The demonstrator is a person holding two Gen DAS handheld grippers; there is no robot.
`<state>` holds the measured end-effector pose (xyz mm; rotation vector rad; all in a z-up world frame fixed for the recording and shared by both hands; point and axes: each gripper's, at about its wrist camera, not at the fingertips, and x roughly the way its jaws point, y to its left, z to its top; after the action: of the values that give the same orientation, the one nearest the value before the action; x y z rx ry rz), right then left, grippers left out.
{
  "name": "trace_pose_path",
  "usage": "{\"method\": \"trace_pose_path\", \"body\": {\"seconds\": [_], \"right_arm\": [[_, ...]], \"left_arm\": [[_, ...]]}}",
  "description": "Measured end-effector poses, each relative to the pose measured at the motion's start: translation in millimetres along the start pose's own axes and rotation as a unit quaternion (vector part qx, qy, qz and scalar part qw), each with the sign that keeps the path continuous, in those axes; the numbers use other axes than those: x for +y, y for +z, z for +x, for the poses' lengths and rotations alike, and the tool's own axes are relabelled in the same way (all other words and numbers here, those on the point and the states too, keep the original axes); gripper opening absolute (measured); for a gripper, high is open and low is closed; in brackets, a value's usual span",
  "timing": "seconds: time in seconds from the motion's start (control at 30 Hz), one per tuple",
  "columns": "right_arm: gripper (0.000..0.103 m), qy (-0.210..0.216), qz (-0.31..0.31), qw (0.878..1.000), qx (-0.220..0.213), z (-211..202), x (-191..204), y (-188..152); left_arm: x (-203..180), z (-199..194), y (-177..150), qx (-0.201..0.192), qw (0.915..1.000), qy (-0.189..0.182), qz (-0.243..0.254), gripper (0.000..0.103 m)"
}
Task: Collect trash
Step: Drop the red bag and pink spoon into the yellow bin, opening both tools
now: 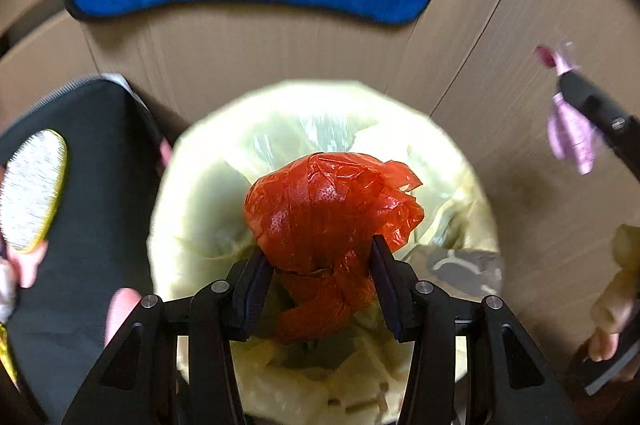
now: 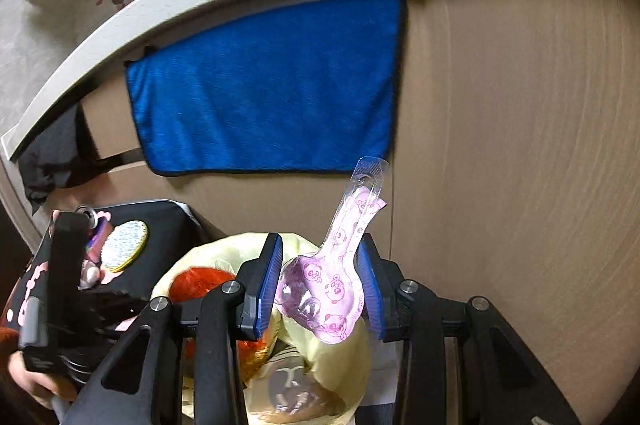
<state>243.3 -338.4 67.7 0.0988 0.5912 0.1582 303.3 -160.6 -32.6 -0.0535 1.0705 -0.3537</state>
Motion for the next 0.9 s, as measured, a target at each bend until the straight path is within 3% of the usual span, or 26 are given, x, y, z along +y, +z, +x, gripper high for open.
{"method": "trace_pose_path", "body": {"seconds": [0.13,0.3,0.47,0.6,0.67,0.9], "right_arm": [[0.036,-0.003,0.008,1.0,0.011,9,-8,-4],[0.036,0.007,0.018,1.0,0.02,16,-8,-7],[0.036,0.028,0.018,0.999,0.026,23,6,-8],[0.037,0.053,0.018,0.998,0.037,28,23,-10],[0.043,0.06,0.015,0.997,0.052,32,31,-11],[0.046,0.048,0.012,0.998,0.048,25,53,-6]], "left_arm": [[9,2,-2,0.0,0.9996,-0.021,-0.016,0.052],[19,-41,-6,-0.067,0.9971,-0.034,-0.014,0.062],[40,-87,-9,-0.11,0.9916,-0.053,-0.043,0.063],[66,-122,-17,-0.15,0.9854,-0.029,-0.075,0.063],[80,-134,-19,-0.163,0.9828,-0.012,-0.086,0.063],[120,-167,-42,-0.192,0.9743,0.046,-0.108,0.063]]}}
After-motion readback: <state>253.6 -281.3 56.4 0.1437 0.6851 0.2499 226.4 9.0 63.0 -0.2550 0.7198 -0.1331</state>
